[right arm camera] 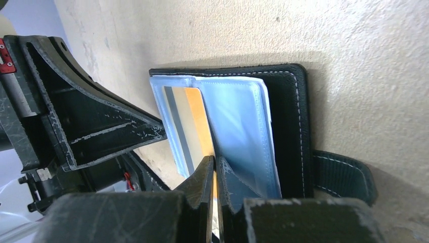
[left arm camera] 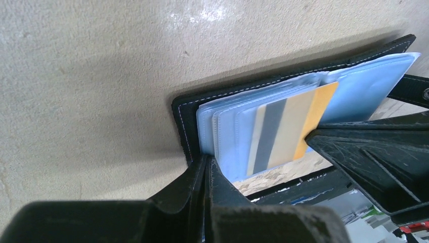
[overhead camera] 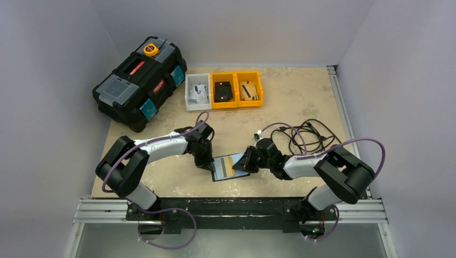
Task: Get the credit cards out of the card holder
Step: Remove the credit card from the card holder.
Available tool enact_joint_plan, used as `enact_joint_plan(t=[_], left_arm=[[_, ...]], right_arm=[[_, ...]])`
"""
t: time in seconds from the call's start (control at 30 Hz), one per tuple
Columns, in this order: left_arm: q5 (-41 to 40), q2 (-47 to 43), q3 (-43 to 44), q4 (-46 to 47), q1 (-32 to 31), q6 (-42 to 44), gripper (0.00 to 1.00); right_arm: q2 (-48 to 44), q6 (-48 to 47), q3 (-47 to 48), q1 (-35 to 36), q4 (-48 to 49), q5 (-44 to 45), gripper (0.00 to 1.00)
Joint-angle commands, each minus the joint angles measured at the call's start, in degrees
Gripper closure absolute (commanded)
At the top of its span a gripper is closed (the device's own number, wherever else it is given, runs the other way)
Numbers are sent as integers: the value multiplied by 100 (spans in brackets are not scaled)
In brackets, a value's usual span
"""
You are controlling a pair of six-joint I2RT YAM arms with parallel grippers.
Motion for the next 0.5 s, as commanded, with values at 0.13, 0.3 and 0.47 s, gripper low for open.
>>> enact_joint_plan(t=[0.13,0.3,0.47], left_arm=[[-457,185,-65,-139,115,242,100],[-424,168,-15,-161,115,293,100],[-407,141,94,-217,113,360,100]], right_arm=[[-378,-431,163,-39,-954,627,100],[-533,-666,279,-37,-1269,758,100],[-732,-752,343,-33,-1567,959,100]])
